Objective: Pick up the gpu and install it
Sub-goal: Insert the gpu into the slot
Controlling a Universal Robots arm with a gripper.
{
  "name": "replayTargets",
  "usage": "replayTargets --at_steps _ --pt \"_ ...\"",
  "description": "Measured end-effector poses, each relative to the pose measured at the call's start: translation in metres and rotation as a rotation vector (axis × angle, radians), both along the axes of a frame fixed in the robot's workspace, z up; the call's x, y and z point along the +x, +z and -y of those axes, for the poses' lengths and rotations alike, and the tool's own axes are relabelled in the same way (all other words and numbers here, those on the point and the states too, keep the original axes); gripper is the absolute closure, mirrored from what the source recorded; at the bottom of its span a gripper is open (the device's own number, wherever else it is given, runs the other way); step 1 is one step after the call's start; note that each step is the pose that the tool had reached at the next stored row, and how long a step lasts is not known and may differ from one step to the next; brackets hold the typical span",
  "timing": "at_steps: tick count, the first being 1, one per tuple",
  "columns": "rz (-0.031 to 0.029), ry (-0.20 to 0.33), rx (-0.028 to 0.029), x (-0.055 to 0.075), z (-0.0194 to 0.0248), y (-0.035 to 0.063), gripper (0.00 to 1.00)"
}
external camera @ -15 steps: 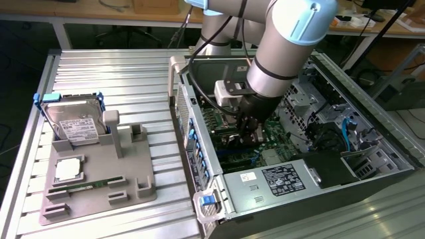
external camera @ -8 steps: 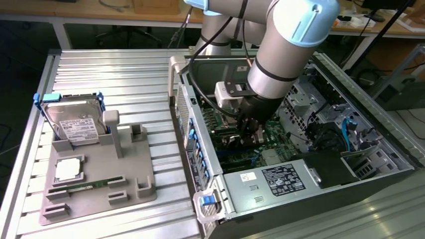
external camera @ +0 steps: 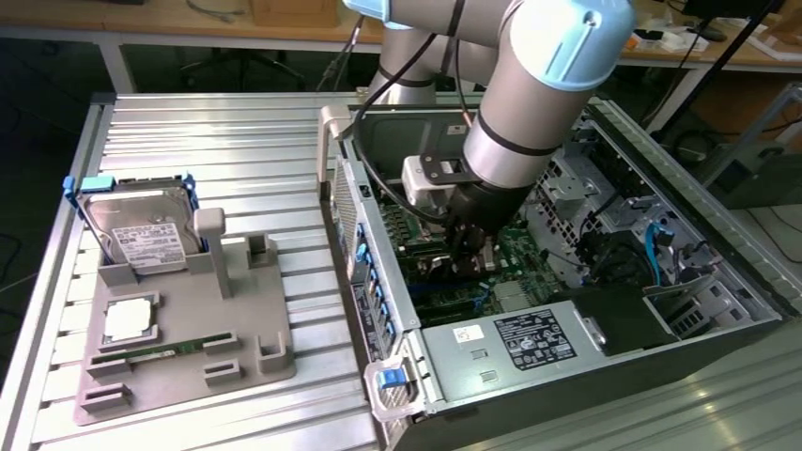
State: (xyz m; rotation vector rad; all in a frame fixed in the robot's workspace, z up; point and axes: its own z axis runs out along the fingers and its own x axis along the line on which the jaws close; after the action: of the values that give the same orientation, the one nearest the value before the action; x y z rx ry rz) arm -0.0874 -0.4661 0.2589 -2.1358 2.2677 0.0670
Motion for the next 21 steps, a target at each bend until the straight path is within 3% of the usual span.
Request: replayTargets --at_steps 11,12,13,14,15,16,18,19,21 --pt "-0.0005 0.000 -0.0002 0.000 0.0001 -0.0061 0.73" --pt "-0.0029 0.000 0.0005 0.000 0.0000 -0.0052 0.73" --pt "-0.0146 0.000 -0.0001 0.000 0.0001 -0.0022 0.73" --pt "-0.0150 0.000 0.0000 0.000 0.0001 -0.0021 0.73" --pt "-0.0373 0.000 -0.0001 0.008 0.0001 -0.0014 0.73" --pt "-0.0410 0.000 -0.0001 0.011 0.0001 -0.0014 0.73" --pt "-0.0412 0.001 -0.0002 0.011 0.0001 -0.0013 0.73" --pt "-0.0409 0.031 -0.0013 0.011 0.0001 -0.0014 0.73" --pt "-0.0402 0.044 -0.0041 0.009 0.0001 -0.0017 0.73"
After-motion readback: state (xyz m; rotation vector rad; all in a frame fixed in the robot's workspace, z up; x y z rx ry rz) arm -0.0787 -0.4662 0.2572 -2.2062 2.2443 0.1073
